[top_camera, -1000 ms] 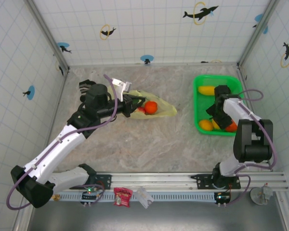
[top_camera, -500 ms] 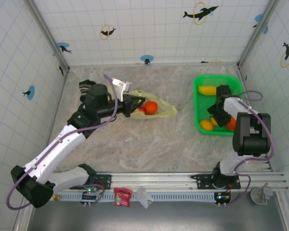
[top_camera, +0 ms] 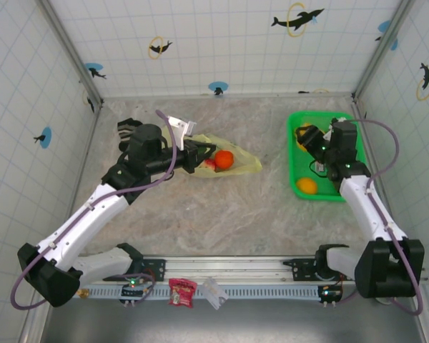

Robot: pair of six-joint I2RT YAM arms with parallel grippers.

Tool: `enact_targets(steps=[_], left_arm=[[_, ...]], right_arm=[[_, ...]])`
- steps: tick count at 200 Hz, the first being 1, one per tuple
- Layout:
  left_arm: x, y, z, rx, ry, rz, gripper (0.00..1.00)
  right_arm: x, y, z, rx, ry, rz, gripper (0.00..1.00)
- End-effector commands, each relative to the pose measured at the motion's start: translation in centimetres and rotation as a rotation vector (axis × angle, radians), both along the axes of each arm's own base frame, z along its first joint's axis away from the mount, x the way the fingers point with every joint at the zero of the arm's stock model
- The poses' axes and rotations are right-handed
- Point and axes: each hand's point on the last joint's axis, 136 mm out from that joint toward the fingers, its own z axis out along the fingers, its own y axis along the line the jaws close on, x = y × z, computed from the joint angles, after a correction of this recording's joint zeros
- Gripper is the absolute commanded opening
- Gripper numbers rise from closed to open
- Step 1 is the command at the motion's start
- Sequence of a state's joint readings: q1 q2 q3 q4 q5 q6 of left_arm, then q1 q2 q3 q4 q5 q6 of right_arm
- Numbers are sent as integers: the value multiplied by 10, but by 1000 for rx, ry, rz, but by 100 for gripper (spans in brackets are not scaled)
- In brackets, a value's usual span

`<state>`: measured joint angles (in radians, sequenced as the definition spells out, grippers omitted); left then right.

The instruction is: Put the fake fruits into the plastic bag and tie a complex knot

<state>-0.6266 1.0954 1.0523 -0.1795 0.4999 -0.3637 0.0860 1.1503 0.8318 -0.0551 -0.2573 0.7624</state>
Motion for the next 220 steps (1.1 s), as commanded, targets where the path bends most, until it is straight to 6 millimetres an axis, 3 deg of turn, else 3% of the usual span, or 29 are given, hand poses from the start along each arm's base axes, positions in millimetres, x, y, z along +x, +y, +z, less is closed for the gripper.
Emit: enact_targets(steps=[1, 31, 60, 92, 139, 164, 184, 207, 220], left_arm=[[2, 2, 15, -13, -32, 18, 0], [2, 4, 18, -18, -35, 32, 0], [2, 6, 18, -21, -32, 42, 0], [1, 7, 18, -24, -29, 48, 0], [1, 6, 19, -28, -28, 45, 0], [-1, 5, 20, -33, -25, 28, 0], [-3, 3, 20, -39, -23, 19, 0], [-4, 4, 21, -43, -20, 17, 0], [-3, 3, 19, -40, -19, 19, 0]], right_arm=[[-14, 69, 75, 49, -321, 335, 62], [-46, 138, 97, -17, -436, 575, 62], [-74, 188, 90, -60, -458, 739, 60], [-91, 225, 70, -125, -442, 844, 59], [-84, 254, 27, -253, -374, 865, 59], [-67, 266, 6, -303, -331, 842, 59], [-51, 276, 0, -314, -310, 815, 59], [-42, 304, -4, -292, -293, 845, 59], [-44, 323, -19, -330, -244, 867, 60]])
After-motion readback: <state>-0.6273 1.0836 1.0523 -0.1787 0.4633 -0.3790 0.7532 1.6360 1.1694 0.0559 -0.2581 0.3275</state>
